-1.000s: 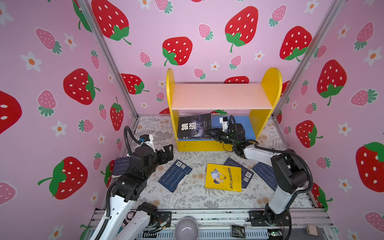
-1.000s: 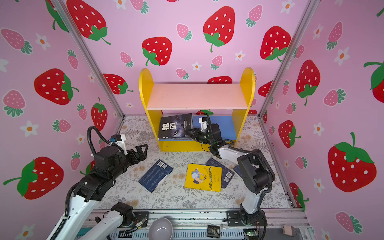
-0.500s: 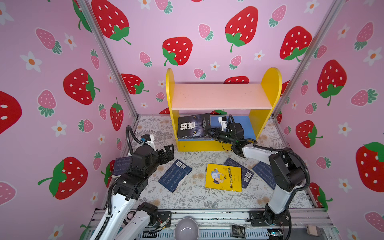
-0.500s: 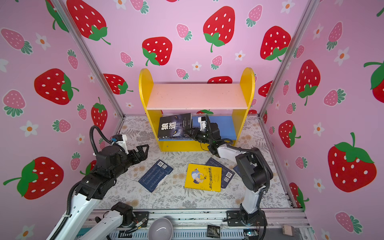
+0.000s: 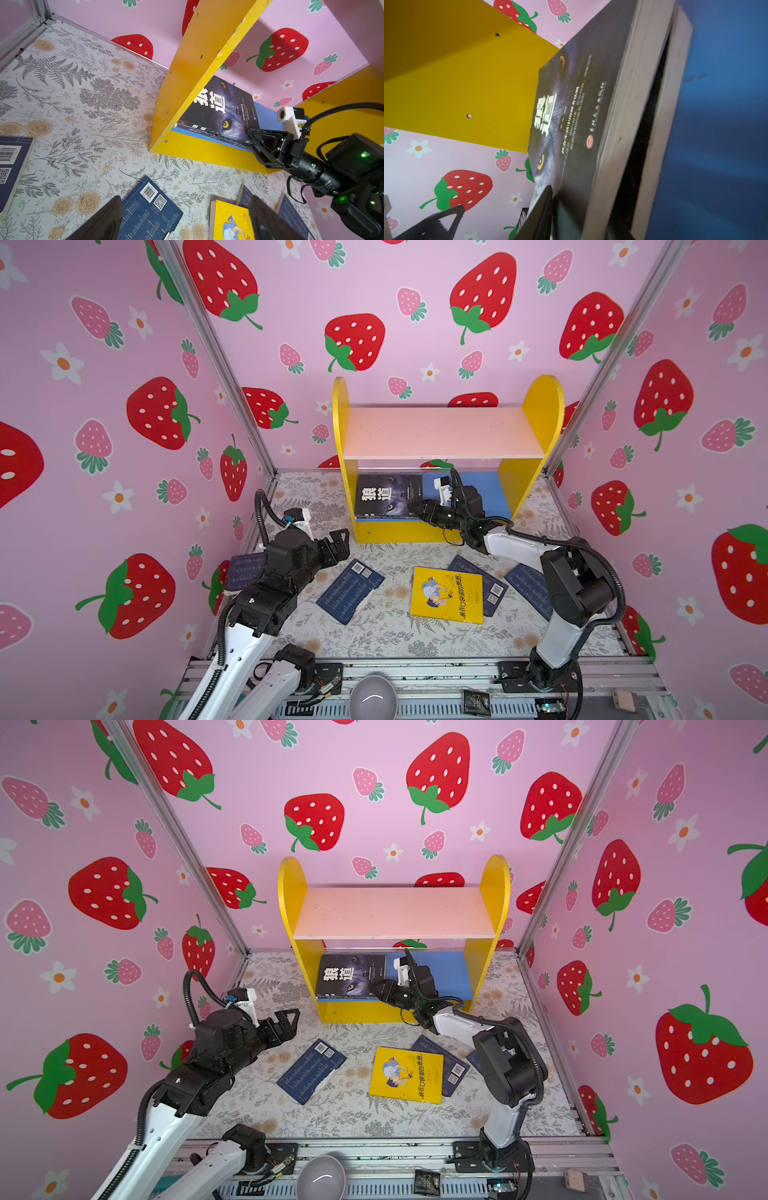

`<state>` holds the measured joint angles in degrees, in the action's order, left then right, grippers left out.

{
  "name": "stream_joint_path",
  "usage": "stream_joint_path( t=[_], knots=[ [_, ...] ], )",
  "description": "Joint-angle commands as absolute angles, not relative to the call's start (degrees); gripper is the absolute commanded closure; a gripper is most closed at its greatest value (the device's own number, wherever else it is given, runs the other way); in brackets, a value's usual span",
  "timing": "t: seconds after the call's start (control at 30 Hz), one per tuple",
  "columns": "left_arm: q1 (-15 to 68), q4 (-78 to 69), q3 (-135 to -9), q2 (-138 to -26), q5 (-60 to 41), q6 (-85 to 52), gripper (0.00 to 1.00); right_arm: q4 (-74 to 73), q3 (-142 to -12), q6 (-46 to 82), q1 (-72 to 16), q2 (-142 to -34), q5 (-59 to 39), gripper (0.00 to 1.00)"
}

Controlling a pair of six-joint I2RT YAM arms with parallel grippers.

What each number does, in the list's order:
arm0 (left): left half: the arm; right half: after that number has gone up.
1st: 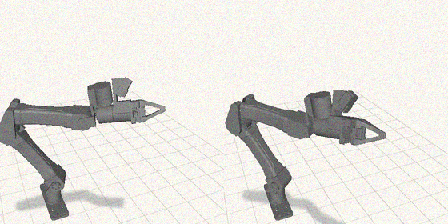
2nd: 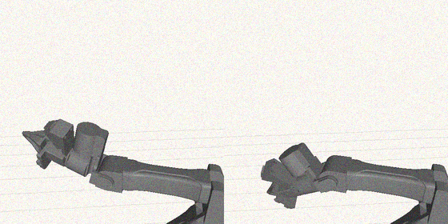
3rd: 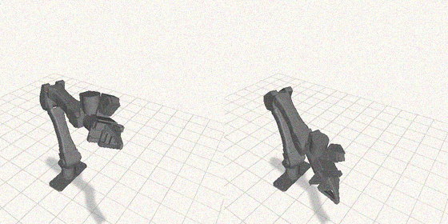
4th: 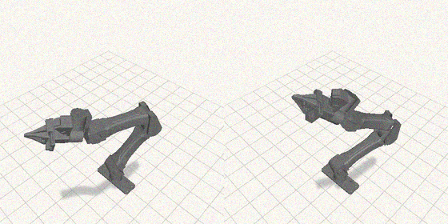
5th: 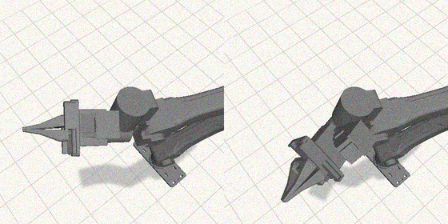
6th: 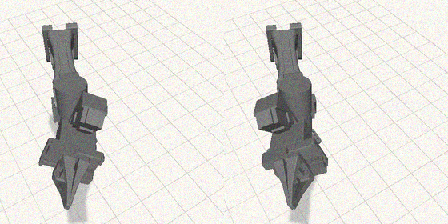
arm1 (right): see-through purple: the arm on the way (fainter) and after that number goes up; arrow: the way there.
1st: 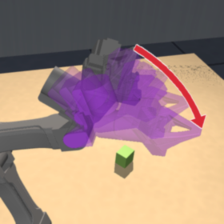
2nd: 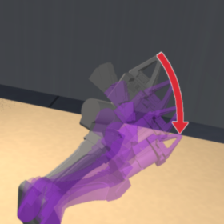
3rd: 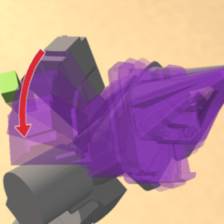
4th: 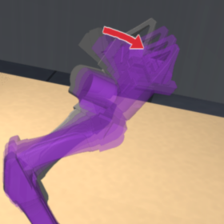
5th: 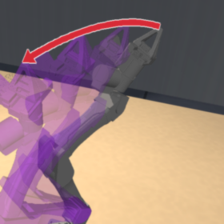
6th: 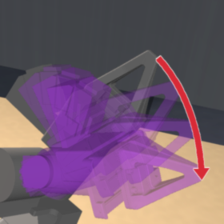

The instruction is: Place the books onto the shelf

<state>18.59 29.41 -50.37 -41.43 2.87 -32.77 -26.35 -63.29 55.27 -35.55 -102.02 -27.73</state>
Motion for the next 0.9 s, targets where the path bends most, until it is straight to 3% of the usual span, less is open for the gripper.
stream_joint_path(
  t=[0.0, 0.13, 0.3, 0.43, 0.67, 0.87],
  knots=[
    [18.3, 28.1, -50.2, -41.2, 2.9, -32.6, 0.04, -20.0, -65.7, 48.7, -36.5, -98.5, -24.0, 0.59],
    [18.3, 27.9, -50.2, -41.3, 3.0, -32.5, 0.04, -15.3, -67.8, 44.5, -37.1, -97.9, -21.5, 0.43],
    [18.3, 28.0, -50.1, -41.6, 3.0, -32.4, 0.04, -10.9, -69.9, 41.3, -37.3, -97.6, -19.2, 0.31],
    [18.3, 27.3, -49.5, -41.4, 2.8, -32.6, 0.04, -5.9, -70.1, 36.2, -37.9, -95.9, -12.1, 0.17],
    [18.2, 26.8, -49.2, -42.8, 2.3, -32.2, 0.04, -2.5, -70.4, 29.6, -38.0, -92.4, -6.0, 0.14],
    [18.3, 21.9, -46.5, -44.2, -8.2, -31.0, 0.04, -1.9, -67.1, 25.1, -38.0, -86.8, -11.9, 0.17]
  ],
)
